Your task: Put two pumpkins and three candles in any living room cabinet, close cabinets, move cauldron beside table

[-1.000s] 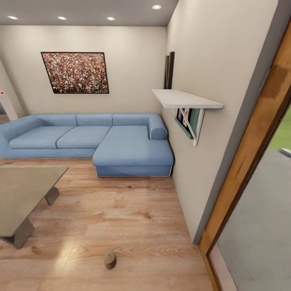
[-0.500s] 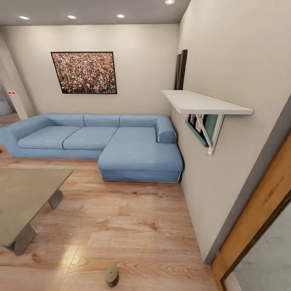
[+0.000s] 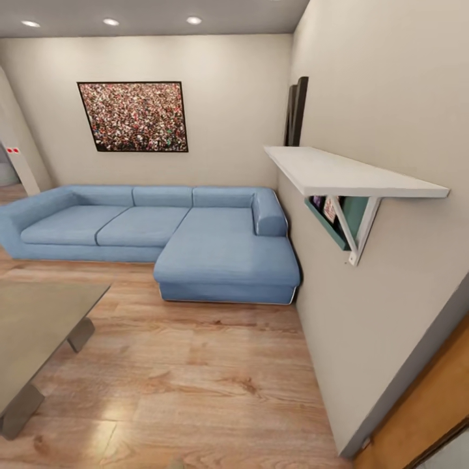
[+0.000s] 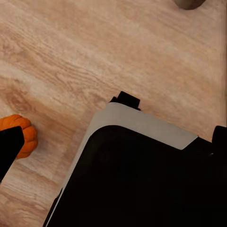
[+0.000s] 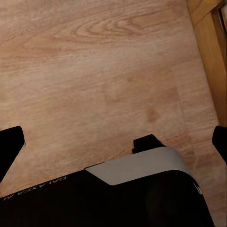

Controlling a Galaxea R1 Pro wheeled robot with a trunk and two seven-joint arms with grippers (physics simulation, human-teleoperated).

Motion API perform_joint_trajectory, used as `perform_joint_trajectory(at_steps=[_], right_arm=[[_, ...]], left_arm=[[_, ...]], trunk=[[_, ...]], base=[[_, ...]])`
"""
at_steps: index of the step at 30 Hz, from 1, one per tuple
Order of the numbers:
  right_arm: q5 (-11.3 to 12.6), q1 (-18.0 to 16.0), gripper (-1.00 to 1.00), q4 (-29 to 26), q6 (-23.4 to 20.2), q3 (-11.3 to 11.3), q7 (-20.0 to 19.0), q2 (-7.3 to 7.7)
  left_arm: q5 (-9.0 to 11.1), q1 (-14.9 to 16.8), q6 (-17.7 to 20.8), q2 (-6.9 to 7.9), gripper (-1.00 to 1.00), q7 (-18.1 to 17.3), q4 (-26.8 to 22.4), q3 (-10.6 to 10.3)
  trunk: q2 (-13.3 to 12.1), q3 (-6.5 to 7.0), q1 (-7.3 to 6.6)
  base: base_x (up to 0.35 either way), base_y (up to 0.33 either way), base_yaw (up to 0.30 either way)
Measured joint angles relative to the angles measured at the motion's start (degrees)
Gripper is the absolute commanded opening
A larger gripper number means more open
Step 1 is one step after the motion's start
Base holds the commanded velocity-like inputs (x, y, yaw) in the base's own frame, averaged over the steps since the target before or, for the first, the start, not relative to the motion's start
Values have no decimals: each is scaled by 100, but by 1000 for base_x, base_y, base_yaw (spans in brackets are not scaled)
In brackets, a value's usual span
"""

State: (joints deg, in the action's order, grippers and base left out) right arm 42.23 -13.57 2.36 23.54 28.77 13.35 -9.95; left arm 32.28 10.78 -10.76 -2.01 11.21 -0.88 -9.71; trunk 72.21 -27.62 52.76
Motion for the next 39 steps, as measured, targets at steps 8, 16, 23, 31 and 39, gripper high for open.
perform_joint_trajectory(at_steps=[8,16,23,31,39], right_arm=[[12,2,100,-1,6,0,6,0],[17,2,100,0,6,0,2,0],[3,2,100,0,6,0,0,0],[0,2,100,0,6,0,0,0],[19,2,100,-27,-14,-1,7,0]], left_arm=[[0,1,-8,2,100,0,1,0],[0,0,-12,3,100,0,0,0],[0,0,-14,8,100,0,0,0],[-2,0,-56,8,100,0,0,0],[2,0,-119,57,100,13,-54,-4]], trunk=[[0,0,2],[0,0,3],[0,0,3],[0,0,2],[0,0,4]], base=[[237,0,-49],[106,47,-10],[88,39,0],[112,28,0],[33,8,0]])
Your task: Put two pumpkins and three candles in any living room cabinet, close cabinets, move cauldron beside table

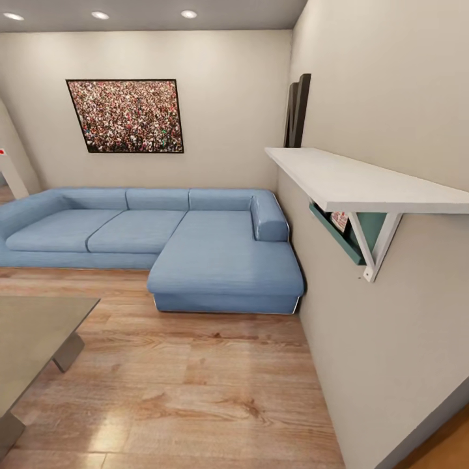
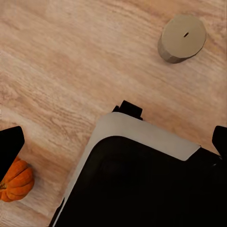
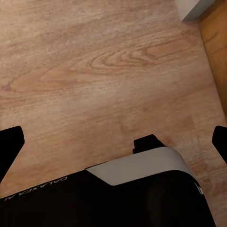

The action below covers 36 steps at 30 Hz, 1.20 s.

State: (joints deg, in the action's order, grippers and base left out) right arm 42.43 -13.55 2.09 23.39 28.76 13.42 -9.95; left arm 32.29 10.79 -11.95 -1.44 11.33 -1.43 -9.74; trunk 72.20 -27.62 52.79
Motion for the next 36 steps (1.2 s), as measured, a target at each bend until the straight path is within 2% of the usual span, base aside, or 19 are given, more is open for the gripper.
perform_joint_trajectory(at_steps=[6,12,17,21,23,27,32,36], right_arm=[[2,0,100,-42,-31,-2,9,0],[-41,-1,100,-62,-48,27,13,0],[-54,-6,100,-374,-169,32,15,-4],[-47,-5,100,-1043,-580,22,51,1],[-48,-4,100,-1411,-897,8,116,50],[-55,-5,100,-1863,-1163,-10,291,134],[-87,-9,100,-2116,-1227,4,632,154],[-100,-18,100,-2150,-1228,28,670,161]], left_arm=[[-52,22,-41,38,100,14,-116,-14],[-62,56,-103,61,100,22,-934,-19],[-72,131,43,92,100,44,-1233,-15],[-82,475,520,132,100,59,-1302,-20],[-82,772,1100,161,100,91,-1314,-25],[-70,1176,1845,249,100,325,-1415,-7],[6,1406,2134,238,100,890,-1605,21],[56,1428,2159,257,100,974,-1636,60]], trunk=[[0,0,0],[0,0,0],[0,0,0],[0,1,0],[0,1,0],[0,1,0],[0,0,0],[0,0,0]], base=[[2,0,0],[0,0,0],[0,0,0],[0,0,0],[0,0,0],[0,0,0],[0,0,0],[0,0,0]])
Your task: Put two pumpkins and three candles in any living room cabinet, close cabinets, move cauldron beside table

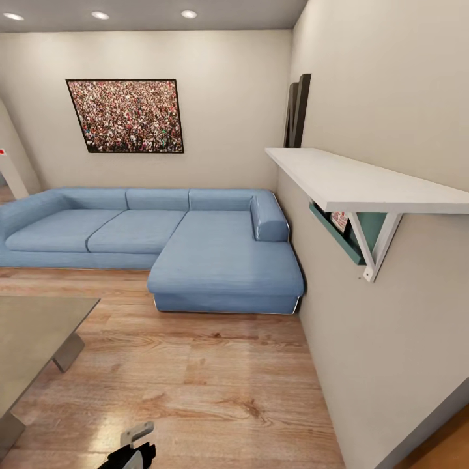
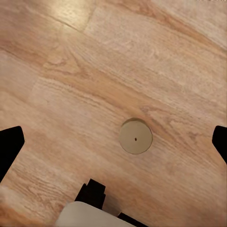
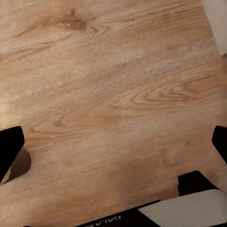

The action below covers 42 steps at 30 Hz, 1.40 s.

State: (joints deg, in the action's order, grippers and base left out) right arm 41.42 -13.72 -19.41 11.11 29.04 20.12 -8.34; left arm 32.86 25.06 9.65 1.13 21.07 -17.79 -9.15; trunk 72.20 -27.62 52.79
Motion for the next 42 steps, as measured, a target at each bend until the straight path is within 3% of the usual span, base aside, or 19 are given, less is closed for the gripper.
perform_joint_trajectory(at_steps=[5,11,15,17,20,23,26,33,38,42], right_arm=[[-7,-2,100,-16,2,8,-4,6],[-6,-8,100,-296,10,11,2,19],[-4,-10,100,-1385,-357,5,83,64],[-2,-11,100,-1970,-801,-10,224,104],[35,-13,100,-3138,-1661,-16,656,373],[43,-13,100,-3861,-1996,-17,882,553],[74,-12,100,-4199,-2097,-10,925,629],[85,-12,100,-4442,-2102,16,937,757],[99,-12,100,-4500,-2102,15,937,779],[115,-12,100,-4537,-2107,14,810,788]], left_arm=[[135,6,8,-24,100,-257,-14,28],[109,-8,-12,-159,100,-388,15,3],[99,-11,-27,-181,100,-402,31,-3],[98,-13,-29,-184,100,-403,33,-3],[96,-15,-31,-192,100,-404,35,-9],[93,-17,-31,-193,100,-407,35,-17],[93,-19,-36,-198,100,-409,26,-20],[93,-22,-63,-236,100,-415,30,-29],[97,-31,-330,-239,100,-428,54,-35],[93,-37,-435,-273,100,-430,68,-162]], trunk=[[0,0,0],[0,0,0],[0,0,0],[0,0,0],[0,1,0],[0,0,0],[0,0,0],[0,0,0],[0,0,0],[79,-35,43]], base=[[0,0,0],[0,0,0],[0,0,0],[0,0,0],[0,0,0],[0,0,0],[0,0,0],[0,0,0],[0,0,0],[0,0,0]])
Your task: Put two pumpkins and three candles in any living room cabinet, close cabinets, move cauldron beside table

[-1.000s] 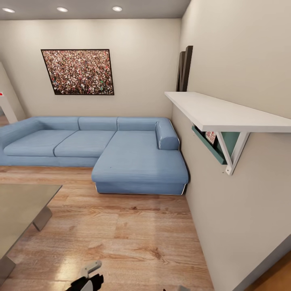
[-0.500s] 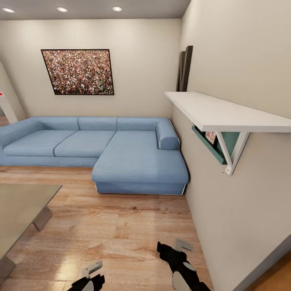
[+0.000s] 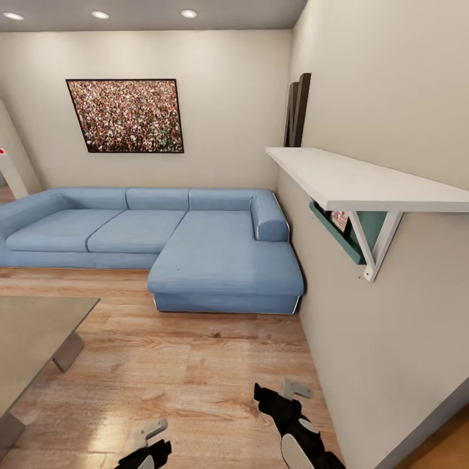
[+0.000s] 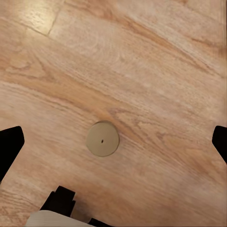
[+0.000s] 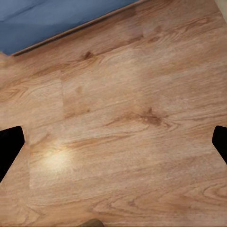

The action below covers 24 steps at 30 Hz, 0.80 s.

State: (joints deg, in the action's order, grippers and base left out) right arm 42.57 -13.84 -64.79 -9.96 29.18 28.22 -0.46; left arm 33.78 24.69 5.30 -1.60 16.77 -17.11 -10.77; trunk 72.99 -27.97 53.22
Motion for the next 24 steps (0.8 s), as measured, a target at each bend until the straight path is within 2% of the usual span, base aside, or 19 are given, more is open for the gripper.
perform_joint_trajectory(at_steps=[4,5,6,10,13,19,24], right_arm=[[0,0,100,-282,-8,-8,-476,48],[1,0,100,-418,-43,-17,-548,45],[1,0,100,-447,-54,-22,-566,43],[8,0,100,-505,-66,-41,-602,36],[5,0,100,-525,-30,-33,-603,40],[9,-4,100,-937,-79,-11,-581,59],[34,-4,100,-945,-34,-9,-580,66]], left_arm=[[0,-4,-141,-27,100,-1,2,-174],[1,-7,-196,-47,100,-1,7,-276],[1,-8,-221,-56,100,-1,10,-317],[-2,-17,-426,-102,100,3,14,-721],[-5,-17,-456,-113,100,10,15,-902],[-11,-22,-465,-163,100,6,39,-1009],[-23,-21,-466,-173,100,12,106,-1248]], trunk=[[161,-72,88],[201,-90,110],[241,-108,132],[401,-180,220],[522,-234,286],[763,-341,417],[963,-431,527]], base=[[0,0,0],[0,0,0],[0,0,0],[0,0,0],[0,0,0],[0,0,0],[0,0,0]])
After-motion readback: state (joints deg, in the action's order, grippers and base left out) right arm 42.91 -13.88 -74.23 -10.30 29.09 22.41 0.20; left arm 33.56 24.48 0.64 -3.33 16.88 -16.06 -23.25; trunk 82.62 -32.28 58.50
